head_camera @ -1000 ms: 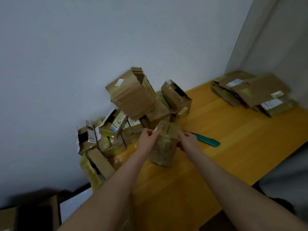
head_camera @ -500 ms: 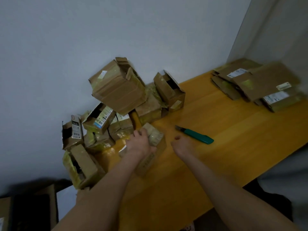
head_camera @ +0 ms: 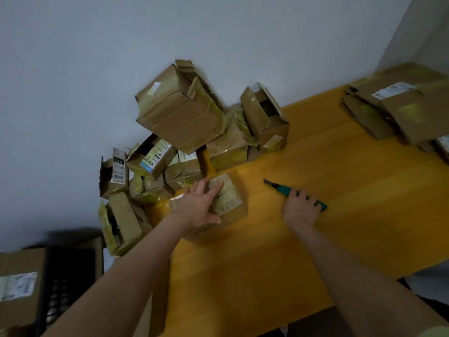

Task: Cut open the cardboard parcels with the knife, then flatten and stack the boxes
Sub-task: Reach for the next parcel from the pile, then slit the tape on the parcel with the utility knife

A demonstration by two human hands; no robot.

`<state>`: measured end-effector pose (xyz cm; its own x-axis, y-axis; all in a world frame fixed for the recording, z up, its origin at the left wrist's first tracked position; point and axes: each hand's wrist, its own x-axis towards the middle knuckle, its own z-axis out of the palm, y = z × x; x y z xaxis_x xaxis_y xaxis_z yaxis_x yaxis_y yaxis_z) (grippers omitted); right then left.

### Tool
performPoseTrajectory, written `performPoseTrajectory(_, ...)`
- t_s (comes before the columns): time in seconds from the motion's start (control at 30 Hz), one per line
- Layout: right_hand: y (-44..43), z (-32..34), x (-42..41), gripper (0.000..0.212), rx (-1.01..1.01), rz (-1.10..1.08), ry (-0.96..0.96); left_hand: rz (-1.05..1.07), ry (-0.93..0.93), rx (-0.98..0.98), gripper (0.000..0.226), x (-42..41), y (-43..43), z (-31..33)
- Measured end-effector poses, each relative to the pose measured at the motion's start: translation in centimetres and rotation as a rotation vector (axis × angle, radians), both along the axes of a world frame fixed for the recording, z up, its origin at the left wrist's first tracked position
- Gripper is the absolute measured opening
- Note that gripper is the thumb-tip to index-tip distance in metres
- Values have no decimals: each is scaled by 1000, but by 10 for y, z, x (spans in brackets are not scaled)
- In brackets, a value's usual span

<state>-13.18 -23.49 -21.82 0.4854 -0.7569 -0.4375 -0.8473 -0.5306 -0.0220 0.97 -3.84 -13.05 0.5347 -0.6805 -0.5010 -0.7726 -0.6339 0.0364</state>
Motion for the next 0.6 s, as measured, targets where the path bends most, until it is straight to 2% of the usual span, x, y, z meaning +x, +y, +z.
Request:
performPoseTrajectory(0.1, 11, 2, 0, 38, -17, 37, -19, -9, -20, 1, 103, -5, 3, 0)
performPoseTrajectory(0.17, 22, 1, 0, 39, 16, 80, -4, 7, -46, 15, 101, -10, 6, 0)
performPoseTrajectory(0.27, 34, 2, 2, 32, 152, 73, -32, 57, -81, 15, 97, -14, 11, 4)
performPoseTrajectory(0.4, 52, 23, 2, 32, 576, -179, -376, -20, -118, -5, 96, -11, 14, 16)
performPoseTrajectory(0.5, 64, 49, -5, 38, 643, -160, -567, -48, -114, 31, 96, -11, 21, 15)
performPoseTrajectory(0.6, 74, 69, -17, 42, 631, -82, -637, -21, -72, 61, 91, -11, 25, 11)
